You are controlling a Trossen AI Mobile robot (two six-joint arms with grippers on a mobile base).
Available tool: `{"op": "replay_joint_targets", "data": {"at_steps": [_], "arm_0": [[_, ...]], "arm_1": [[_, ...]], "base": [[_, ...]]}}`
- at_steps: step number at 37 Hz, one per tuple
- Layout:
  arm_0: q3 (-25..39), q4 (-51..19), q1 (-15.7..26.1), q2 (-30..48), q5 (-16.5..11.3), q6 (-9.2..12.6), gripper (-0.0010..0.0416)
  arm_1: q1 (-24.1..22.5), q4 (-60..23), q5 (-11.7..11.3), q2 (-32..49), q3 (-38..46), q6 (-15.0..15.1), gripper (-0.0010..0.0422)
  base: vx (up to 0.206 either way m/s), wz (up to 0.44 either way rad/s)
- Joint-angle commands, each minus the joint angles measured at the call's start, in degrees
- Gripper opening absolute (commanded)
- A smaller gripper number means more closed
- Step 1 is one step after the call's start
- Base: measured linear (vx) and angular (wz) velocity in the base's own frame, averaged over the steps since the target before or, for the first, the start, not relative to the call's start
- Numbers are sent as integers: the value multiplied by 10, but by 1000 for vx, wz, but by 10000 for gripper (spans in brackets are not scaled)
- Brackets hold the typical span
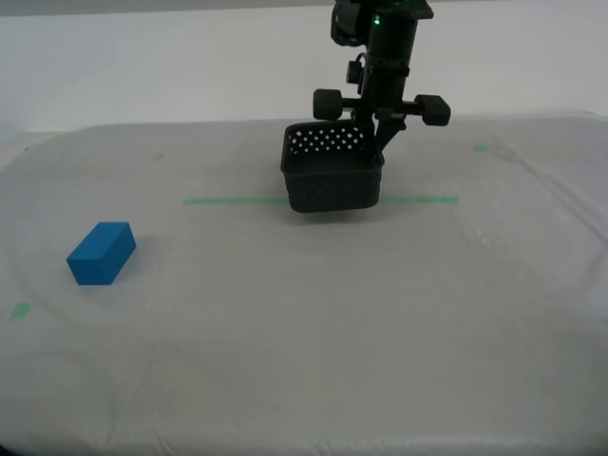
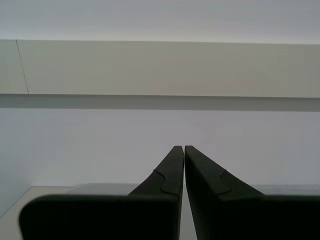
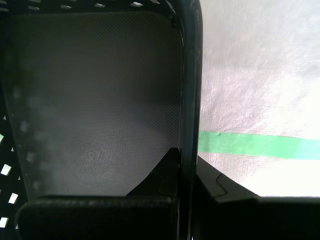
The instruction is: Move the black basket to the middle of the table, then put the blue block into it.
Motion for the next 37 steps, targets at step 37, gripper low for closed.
{"op": "replay_joint_targets", "data": {"at_steps": [37], "arm_0": [[-59, 56, -7, -1, 22, 0, 30]], "arm_1": [[0, 3, 1, 0, 0, 1, 0]], "base": [[0, 0]]}}
